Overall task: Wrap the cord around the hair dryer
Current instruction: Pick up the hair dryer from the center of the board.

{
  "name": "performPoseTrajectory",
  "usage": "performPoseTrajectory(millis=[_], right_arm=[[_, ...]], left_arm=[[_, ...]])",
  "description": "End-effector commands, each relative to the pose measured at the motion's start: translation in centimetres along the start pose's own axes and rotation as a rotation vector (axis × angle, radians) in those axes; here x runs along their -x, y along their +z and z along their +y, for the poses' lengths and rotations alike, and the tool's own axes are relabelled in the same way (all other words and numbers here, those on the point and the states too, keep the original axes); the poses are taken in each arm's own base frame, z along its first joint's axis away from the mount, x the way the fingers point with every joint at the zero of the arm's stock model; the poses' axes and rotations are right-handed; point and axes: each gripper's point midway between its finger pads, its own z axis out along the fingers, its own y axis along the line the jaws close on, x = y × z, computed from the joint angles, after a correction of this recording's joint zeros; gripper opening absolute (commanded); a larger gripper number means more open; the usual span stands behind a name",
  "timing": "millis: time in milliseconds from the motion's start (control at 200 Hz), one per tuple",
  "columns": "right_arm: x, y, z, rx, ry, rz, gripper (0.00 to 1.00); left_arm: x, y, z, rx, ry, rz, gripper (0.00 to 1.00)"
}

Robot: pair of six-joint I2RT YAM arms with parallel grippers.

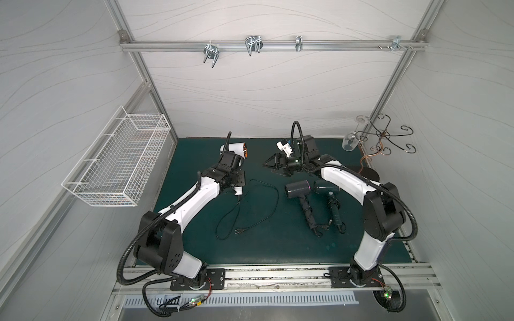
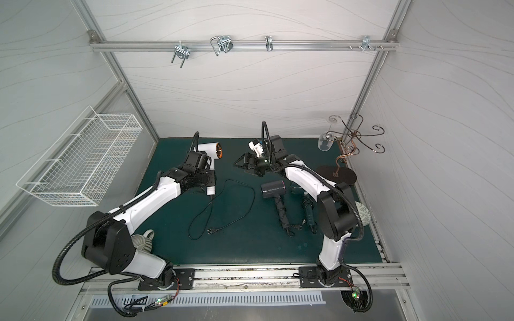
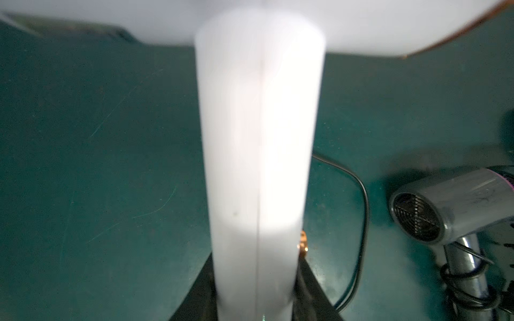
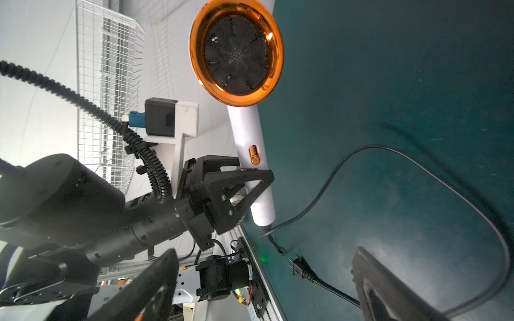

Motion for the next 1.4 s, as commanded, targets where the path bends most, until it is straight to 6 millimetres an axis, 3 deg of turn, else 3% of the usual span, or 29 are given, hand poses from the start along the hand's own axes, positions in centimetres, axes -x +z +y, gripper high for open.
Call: performPoseTrajectory(millis=[0, 190, 455, 1075, 1230, 1391], right_arm=[[0.9, 1.4, 1.9, 0.068, -0.028, -0.015, 0.91], [1.1, 3.8, 2.7, 0.101, -0.054, -0.01, 0.79], [2.1, 5.2, 2.7, 0.15, -0.06, -0.045, 0.68], [3.4, 7.5, 4.7, 0.326, -0.128, -0.13, 0.61], [3.1, 7.9, 4.5, 0.379, -0.103, -0.107, 0.52], [2.7, 7.8, 4.0, 0.412, -0.082, -0.085, 0.49]], left_arm=[[4.5, -3.2, -3.0, -0.111, 0.027, -0.16, 0.0], [5.0, -4.9, -4.5, -0.175, 0.037, -0.192, 0.0], [4.7, -6.7, -6.1, -0.255, 0.046, -0.206, 0.0], [4.1, -7.3, -7.8, -0.332, 0.088, -0.2, 0.0], [3.5, -7.2, -8.1, -0.355, 0.102, -0.184, 0.0], [3.0, -7.1, -8.4, -0.377, 0.119, -0.168, 0.0]])
